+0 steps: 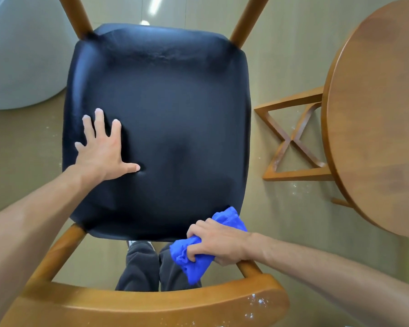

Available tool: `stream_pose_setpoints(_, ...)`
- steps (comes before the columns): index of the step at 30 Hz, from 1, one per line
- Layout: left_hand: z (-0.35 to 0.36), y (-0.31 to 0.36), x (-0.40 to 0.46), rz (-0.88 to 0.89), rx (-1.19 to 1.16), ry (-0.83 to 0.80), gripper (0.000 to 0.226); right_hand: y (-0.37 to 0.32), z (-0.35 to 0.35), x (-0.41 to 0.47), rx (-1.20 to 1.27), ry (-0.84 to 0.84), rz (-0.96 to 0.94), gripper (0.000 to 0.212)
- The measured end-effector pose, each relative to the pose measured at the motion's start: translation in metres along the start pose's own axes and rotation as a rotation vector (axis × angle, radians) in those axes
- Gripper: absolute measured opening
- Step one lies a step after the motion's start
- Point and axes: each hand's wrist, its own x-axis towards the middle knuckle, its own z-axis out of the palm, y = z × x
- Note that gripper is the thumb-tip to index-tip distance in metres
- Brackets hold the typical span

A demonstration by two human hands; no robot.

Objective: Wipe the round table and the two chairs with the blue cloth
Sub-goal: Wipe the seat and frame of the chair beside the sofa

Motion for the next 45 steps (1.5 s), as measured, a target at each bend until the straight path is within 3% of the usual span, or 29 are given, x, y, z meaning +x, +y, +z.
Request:
stream_pose_setpoints(6, 0.001, -0.001, -0.001, 0.012, -0.007, 0.024, 0.113, 0.030, -0.011, -0.024, -0.221, -0.015, -0.107, 0.047)
stream_pose_setpoints(13, 0.001, -0.005, -0.001, 0.023, -0.005, 0.027, 0.114, 0.048, -0.008, -0.054, -0.291, 0.144, 0.056, 0.054)
stream_pose_setpoints(21, 0.003, -0.002, 0.001, 0.019, 0.006, 0.025, 0.114, 0.089, -0.023, -0.115, -0.417, 0.244, 0.530, 0.049)
stream_pose_setpoints(28, 0.001, 0.001, 0.001, 0.002, 0.010, 0.007, 0.114, 0.043, -0.006, -0.068, -0.466, 0.324, 0.141, 0.035)
stream_pose_setpoints(33, 0.002, -0.003, -0.001, 0.019, 0.002, 0.035, 0.114, 0.034, -0.001, -0.042, -0.603, 0.226, -0.138, 0.032)
stream_pose_setpoints(40, 0.003, -0.004, 0.001, 0.030, 0.004, 0.026, 0.115, 0.053, 0.009, -0.056, -0.688, 0.279, -0.092, 0.033)
stream_pose_setpoints(45, 0.003, -0.005, 0.000, 0.032, 0.005, 0.028, 0.115, 0.073, -0.009, -0.086, -0.744, 0.220, 0.084, 0.033)
